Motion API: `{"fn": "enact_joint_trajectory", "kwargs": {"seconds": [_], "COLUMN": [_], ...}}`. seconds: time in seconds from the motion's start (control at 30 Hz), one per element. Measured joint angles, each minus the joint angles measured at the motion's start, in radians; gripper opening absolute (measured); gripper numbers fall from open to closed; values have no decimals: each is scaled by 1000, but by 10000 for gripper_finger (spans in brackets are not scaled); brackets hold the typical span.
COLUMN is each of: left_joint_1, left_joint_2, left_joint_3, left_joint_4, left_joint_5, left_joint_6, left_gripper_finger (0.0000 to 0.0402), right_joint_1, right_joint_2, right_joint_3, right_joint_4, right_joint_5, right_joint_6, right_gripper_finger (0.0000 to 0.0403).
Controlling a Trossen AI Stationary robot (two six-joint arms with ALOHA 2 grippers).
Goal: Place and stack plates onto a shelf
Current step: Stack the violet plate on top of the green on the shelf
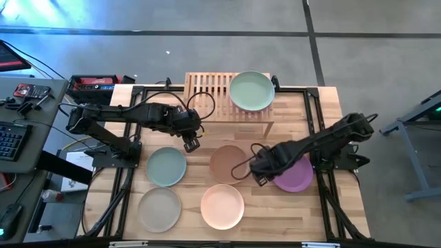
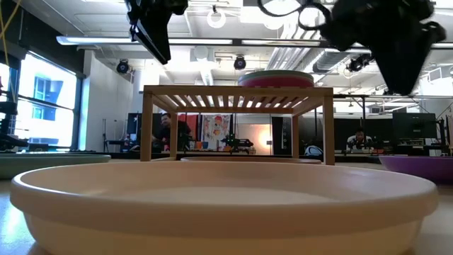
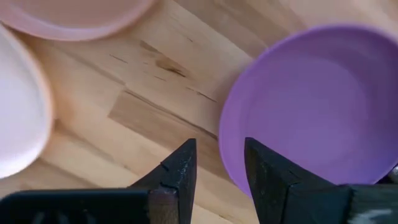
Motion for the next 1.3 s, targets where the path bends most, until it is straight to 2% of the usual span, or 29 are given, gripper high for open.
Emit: {"fn": "enact_joint_trajectory", "kwargs": {"seconds": [0.23, 0.67, 1.03, 1.13, 1.3], "left_joint_1": [0, 0, 0, 0, 0], "left_joint_2": [0, 0, 0, 0, 0], "left_joint_3": [0, 0, 0, 0, 0], "left_joint_4": [1, 1, 1, 1, 1], "left_joint_5": [0, -1, -2, -2, -3], "left_joint_6": [0, -1, -1, -1, -1], "left_gripper_finger": [106, 106, 106, 106, 106], "right_joint_1": [46, 41, 38, 32, 21], "right_joint_2": [0, 0, 1, 1, 1], "right_joint_3": [-154, -345, -385, -385, -385], "right_joint_4": [178, 388, 399, 399, 404], "right_joint_5": [12, -6, 3, 3, -11], "right_joint_6": [96, 97, 97, 97, 97], "right_gripper_finger": [110, 110, 107, 87, 17]}}
